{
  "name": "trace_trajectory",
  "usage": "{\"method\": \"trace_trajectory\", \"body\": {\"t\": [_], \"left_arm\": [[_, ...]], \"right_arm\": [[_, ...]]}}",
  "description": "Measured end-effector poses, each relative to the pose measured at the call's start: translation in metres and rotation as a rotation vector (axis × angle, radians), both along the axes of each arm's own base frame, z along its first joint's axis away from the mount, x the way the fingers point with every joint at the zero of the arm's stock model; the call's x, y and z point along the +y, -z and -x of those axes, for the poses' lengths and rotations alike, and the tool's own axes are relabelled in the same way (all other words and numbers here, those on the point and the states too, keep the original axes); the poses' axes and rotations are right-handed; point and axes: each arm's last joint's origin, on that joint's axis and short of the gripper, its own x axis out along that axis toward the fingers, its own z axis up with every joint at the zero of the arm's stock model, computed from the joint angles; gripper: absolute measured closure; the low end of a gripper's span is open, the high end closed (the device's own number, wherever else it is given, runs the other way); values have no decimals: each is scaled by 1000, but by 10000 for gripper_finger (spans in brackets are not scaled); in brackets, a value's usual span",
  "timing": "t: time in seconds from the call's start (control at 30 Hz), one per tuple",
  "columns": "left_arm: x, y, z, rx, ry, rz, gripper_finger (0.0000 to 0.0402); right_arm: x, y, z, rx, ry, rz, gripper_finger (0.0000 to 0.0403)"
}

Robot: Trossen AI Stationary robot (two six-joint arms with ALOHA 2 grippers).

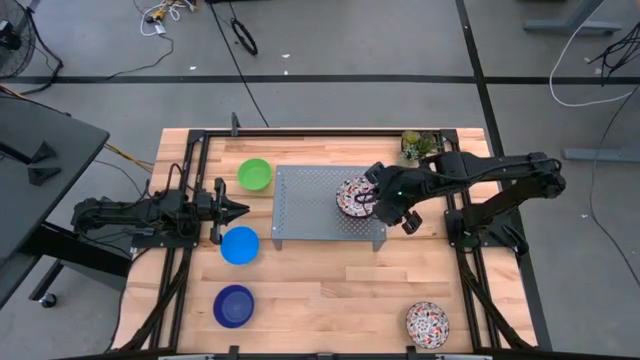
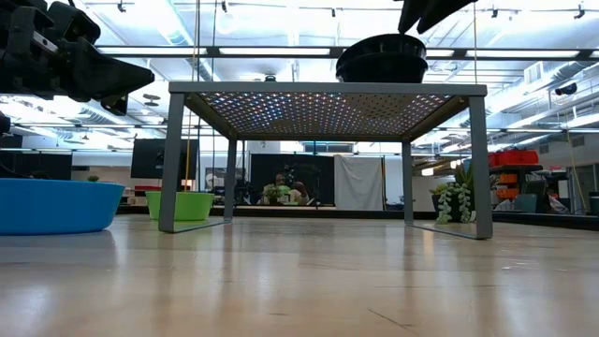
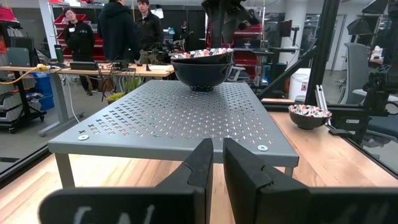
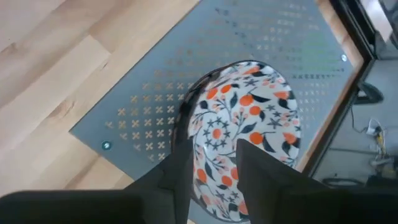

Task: Pick & Place Mini bowls
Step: Stack the top white patterned bowl on top of the other white patterned bowl on the shelf

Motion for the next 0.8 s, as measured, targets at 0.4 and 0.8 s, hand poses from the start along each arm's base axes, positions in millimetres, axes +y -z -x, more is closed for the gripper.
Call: {"method": "trace_trajectory", "body": {"t": [0.4, 0.8], "left_arm": [[0, 0, 0, -1, 0, 0, 358], [0, 0, 0, -1, 0, 0, 358]], "right_arm": [[14, -14, -5, -196, 489, -407, 345], [39, 6, 0, -404, 817, -479, 400]]}}
